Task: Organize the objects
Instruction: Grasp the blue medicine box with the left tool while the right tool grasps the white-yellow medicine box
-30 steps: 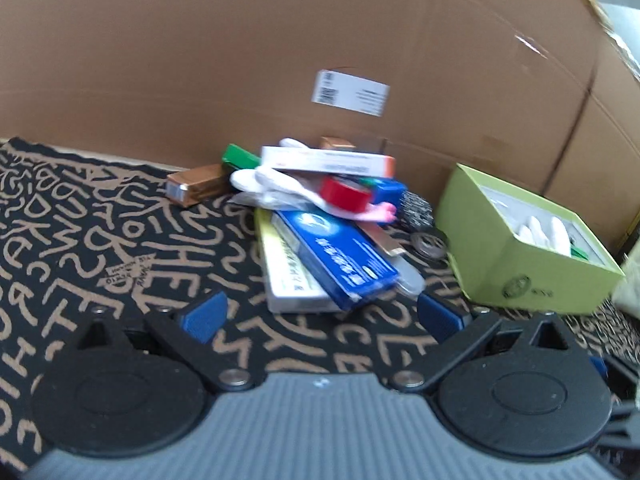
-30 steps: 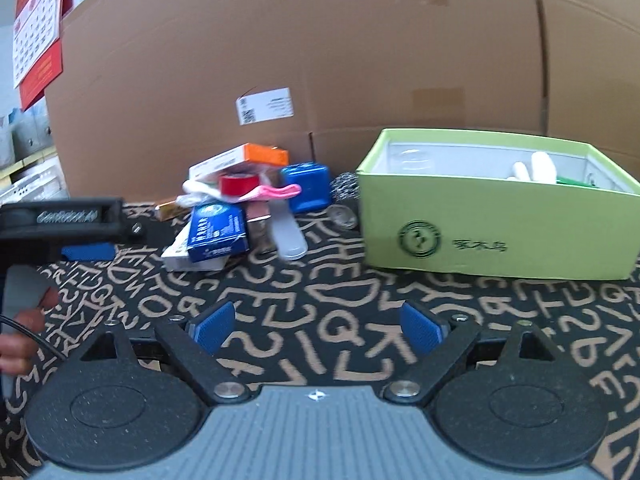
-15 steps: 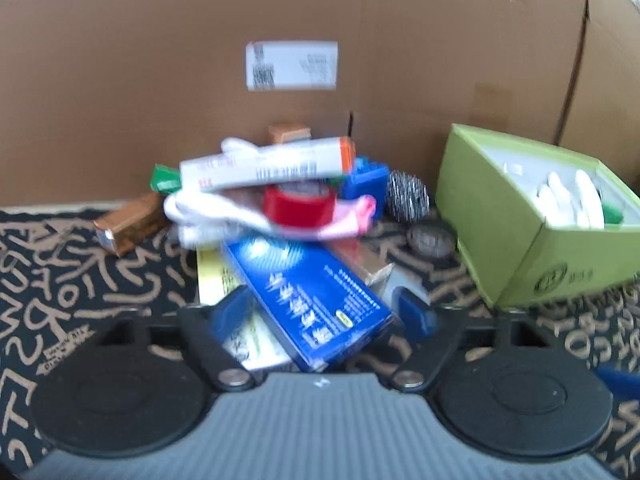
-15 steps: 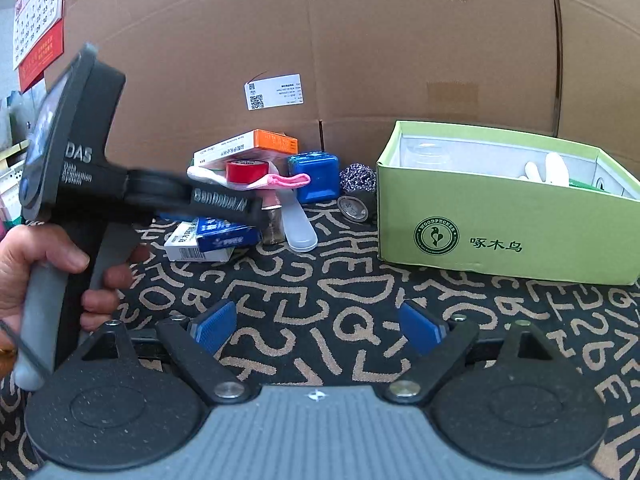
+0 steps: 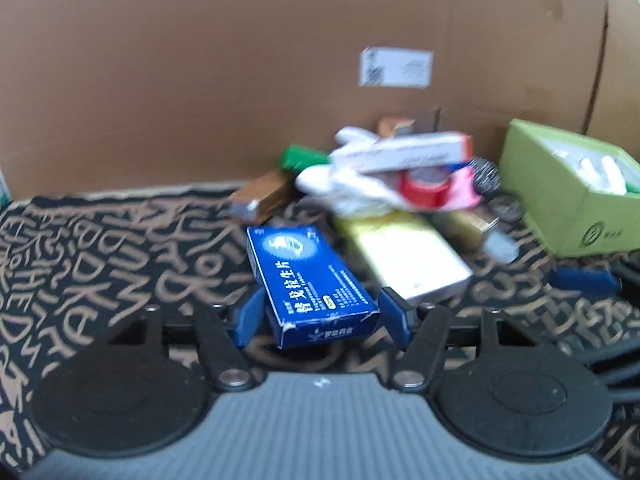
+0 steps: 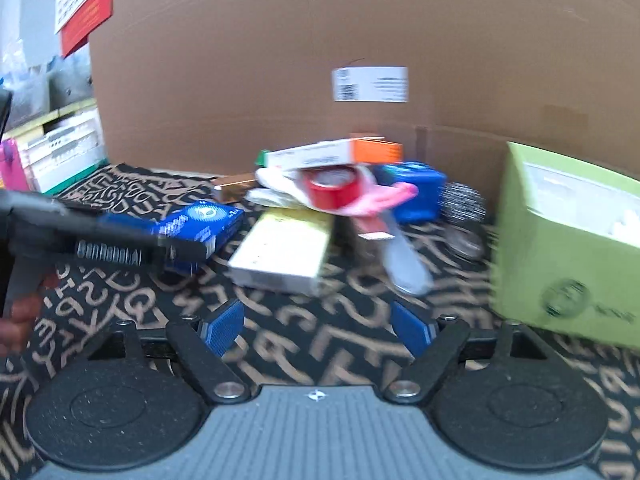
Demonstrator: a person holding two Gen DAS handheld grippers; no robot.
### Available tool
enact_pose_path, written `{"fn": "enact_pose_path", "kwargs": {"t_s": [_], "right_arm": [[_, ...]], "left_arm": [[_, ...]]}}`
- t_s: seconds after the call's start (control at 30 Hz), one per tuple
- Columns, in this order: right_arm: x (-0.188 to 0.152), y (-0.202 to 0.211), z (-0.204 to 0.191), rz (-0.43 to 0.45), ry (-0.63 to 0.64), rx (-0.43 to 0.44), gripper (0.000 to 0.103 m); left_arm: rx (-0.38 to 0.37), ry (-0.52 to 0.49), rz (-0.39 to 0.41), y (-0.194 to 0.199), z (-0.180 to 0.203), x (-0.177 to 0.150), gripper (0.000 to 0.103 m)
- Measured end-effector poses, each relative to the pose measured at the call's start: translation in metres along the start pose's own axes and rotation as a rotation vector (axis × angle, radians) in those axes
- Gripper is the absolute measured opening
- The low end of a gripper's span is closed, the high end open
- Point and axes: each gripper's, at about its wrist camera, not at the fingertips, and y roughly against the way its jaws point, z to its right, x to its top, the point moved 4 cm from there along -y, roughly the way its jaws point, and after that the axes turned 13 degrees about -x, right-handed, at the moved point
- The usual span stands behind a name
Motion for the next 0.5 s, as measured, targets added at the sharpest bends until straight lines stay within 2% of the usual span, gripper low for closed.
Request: {"fn": "enact_pose_path", "kwargs": {"t_s": [0.07, 0.1, 0.23, 0.3, 0.33, 0.5], "right_arm": [[0.007, -0.016, -0.017, -0.003, 0.042, -0.002, 0.085], [0.010, -0.021, -0.022, -0.008, 0.052, -0.008, 0.085], [0.020, -0.046, -0.039, -0.032, 0.041, -0.010, 0.085], [0.020, -0.058, -0.042, -0.046, 0.036, -0.027, 0.084], [0.020, -0.063, -0.042, -0.065, 0.035, -0.036, 0.073], [0.010, -0.043, -0.030, -0.072, 0.044, -0.008, 0.073]], "left_arm": [[0.016, 0.014, -0.003, 0.000, -0.008, -0.004, 0.068], [0.030, 0.019, 0.001, 0.000, -0.012, -0.004, 0.074], [0.046, 0.088, 0.034, -0.001, -0.029, 0.001, 0.091], [0.031, 0.125, 0.041, -0.003, -0.034, 0.003, 0.093], [0.025, 0.132, 0.040, -0.006, -0.035, 0.005, 0.094], [0.024, 0.118, 0.006, -0.027, -0.035, 0.005, 0.094]]}}
